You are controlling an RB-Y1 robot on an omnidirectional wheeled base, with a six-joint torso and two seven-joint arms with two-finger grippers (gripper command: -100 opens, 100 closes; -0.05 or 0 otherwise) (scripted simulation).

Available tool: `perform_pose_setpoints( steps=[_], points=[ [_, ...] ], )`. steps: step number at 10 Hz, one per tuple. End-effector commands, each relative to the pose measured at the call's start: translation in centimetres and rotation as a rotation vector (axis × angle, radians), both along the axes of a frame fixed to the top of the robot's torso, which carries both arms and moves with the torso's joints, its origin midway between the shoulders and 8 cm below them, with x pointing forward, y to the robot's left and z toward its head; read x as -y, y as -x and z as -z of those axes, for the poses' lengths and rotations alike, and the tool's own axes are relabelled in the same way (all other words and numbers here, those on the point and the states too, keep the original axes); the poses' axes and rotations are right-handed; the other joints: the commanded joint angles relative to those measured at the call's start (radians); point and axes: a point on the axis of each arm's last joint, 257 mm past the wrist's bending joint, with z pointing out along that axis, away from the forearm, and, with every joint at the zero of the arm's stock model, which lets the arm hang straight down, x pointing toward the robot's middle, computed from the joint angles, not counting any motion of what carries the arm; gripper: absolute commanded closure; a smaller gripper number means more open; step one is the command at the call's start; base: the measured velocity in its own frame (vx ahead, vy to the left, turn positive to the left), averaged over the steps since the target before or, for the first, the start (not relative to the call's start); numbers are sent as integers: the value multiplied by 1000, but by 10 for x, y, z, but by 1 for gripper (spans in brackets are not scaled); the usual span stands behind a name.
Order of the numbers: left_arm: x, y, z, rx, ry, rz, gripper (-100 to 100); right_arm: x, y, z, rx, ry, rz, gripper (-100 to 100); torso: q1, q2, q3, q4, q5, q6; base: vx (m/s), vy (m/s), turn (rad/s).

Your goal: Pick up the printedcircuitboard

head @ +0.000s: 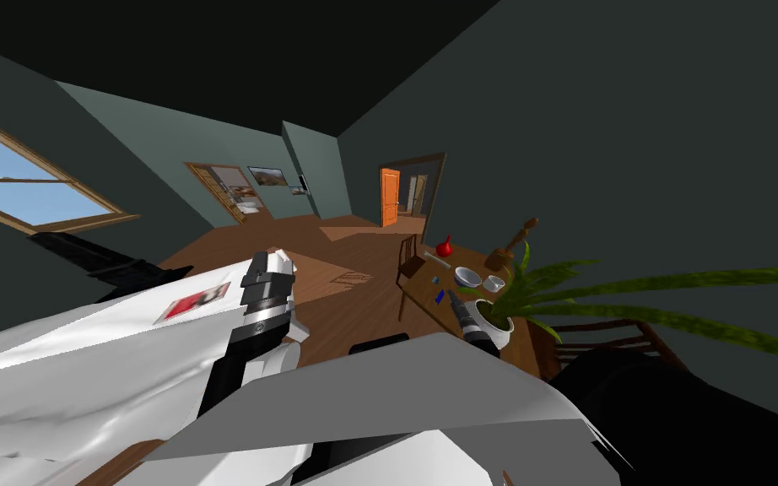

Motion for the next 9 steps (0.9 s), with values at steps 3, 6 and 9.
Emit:
perform_pose_setpoints(
  steps=[3,6,9],
  points=[
    [0,0,0,0,0,0,0,35,49,54,-172,38,57,-100,0,-1,-1,0,0,0,137,85,144],
    [0,0,0,0,0,0,0,57,91,93,-296,48,101,-100,1,-2,-1,0,0,0,144,71,114],
    [0,0,0,0,0,0,0,74,126,119,-393,63,134,-100,0,-3,-2,-1,0,0,138,49,84]
  ],
)
